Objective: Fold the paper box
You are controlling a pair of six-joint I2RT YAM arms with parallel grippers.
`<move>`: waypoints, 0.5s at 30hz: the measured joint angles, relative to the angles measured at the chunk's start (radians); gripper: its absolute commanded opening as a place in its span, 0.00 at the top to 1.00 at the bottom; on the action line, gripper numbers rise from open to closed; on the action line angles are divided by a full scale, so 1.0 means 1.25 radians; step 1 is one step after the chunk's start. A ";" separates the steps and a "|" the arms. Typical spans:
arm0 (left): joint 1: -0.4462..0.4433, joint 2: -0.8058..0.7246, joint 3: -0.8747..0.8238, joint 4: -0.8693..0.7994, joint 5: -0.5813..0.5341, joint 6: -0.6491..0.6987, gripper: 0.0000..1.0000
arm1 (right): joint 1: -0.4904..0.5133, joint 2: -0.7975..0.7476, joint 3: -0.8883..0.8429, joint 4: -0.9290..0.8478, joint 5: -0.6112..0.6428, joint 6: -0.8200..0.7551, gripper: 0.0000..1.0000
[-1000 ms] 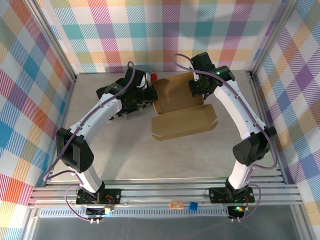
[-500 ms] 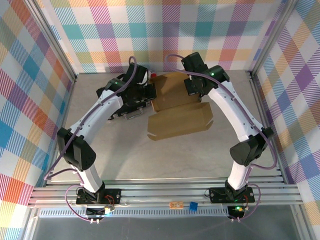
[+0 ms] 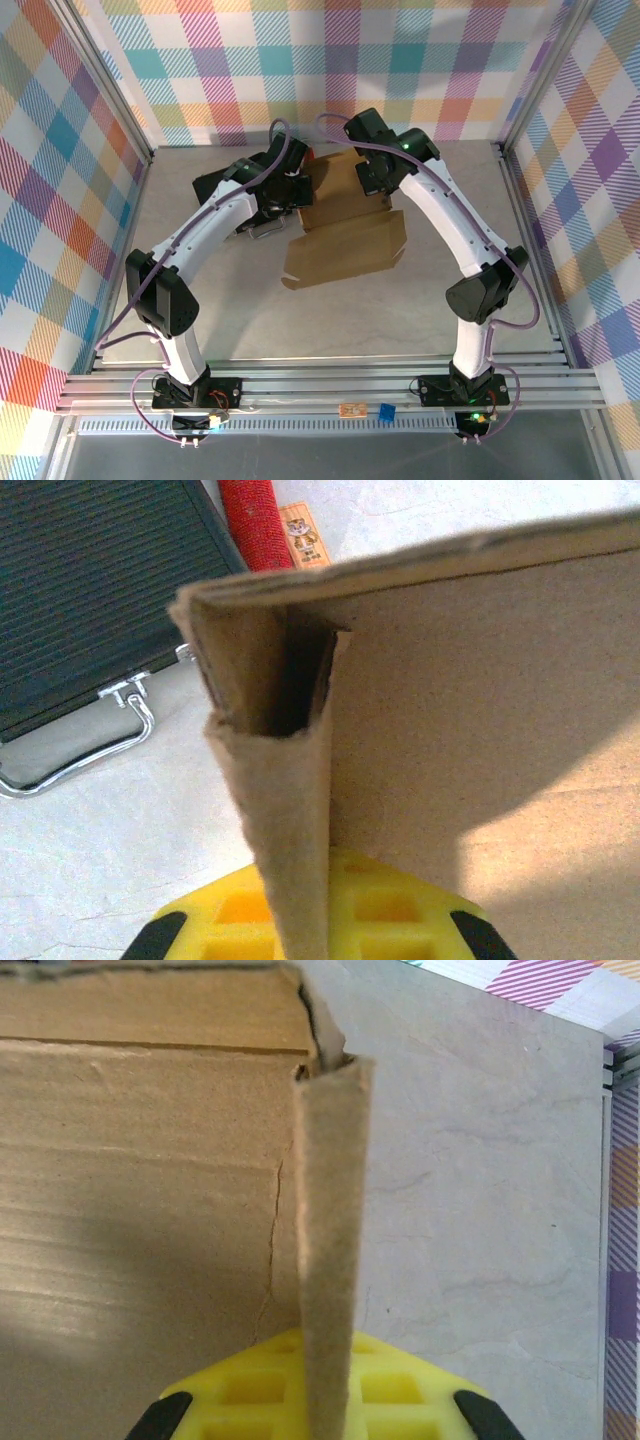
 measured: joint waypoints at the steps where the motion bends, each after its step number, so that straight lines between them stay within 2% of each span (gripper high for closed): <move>1: 0.000 0.000 -0.005 0.004 0.003 0.000 0.80 | 0.000 0.000 0.000 -0.001 -0.001 0.001 1.00; 3: 0.001 0.000 -0.022 0.010 0.013 0.003 0.70 | -0.001 0.000 0.000 -0.004 -0.003 0.003 1.00; 6: 0.009 -0.005 -0.048 0.027 0.046 -0.003 0.62 | -0.003 0.000 -0.001 -0.007 -0.009 0.003 1.00; 15: 0.053 -0.060 -0.062 0.072 0.182 -0.043 0.53 | -0.012 0.000 -0.014 -0.002 -0.031 0.006 1.00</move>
